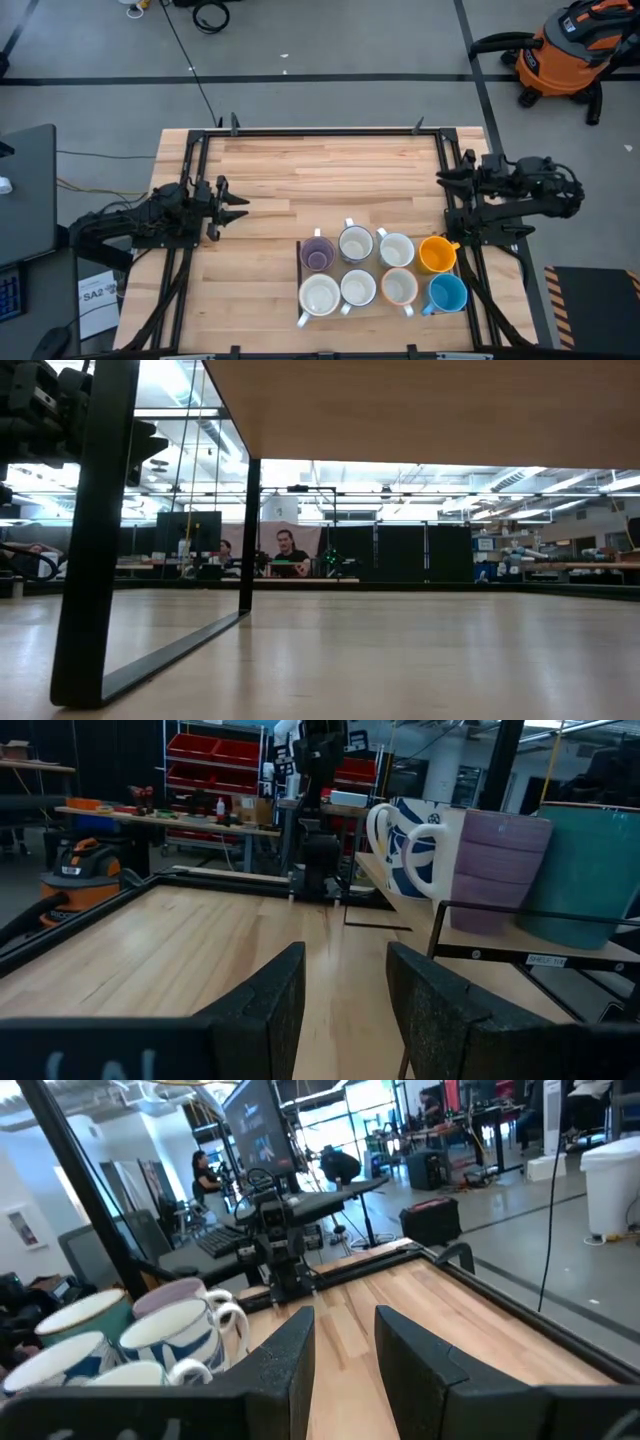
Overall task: Place coffee mugs
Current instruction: Return to Home Position
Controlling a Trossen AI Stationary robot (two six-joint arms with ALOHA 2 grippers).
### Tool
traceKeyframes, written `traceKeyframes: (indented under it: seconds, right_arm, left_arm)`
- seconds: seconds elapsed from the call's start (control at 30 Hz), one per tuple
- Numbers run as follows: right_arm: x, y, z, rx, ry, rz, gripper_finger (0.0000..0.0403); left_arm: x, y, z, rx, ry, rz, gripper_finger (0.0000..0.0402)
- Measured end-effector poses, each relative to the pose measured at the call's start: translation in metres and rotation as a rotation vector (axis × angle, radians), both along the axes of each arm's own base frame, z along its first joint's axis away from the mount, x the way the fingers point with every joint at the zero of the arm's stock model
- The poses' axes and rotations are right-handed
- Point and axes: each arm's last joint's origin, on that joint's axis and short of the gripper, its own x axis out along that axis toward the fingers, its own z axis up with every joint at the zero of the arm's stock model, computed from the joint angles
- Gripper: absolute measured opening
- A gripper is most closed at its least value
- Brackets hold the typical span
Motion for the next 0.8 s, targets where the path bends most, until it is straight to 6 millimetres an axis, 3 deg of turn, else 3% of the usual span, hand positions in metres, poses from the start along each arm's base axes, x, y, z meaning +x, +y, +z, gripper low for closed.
traceKeyframes:
  seconds: [0.57,0.8]
  right_arm:
    - [0.024,0.003,-0.028,-0.071,-0.074,0.004,0.0113]
    - [0.04,0.005,-0.05,-0.072,-0.1,0.007,0.0113]
  left_arm:
    - [0.0,0.0,0.0,0.003,-0.005,0.0,0.0149]
    - [0.0,0.0,0.0,0.005,-0.006,0.001,0.0149]
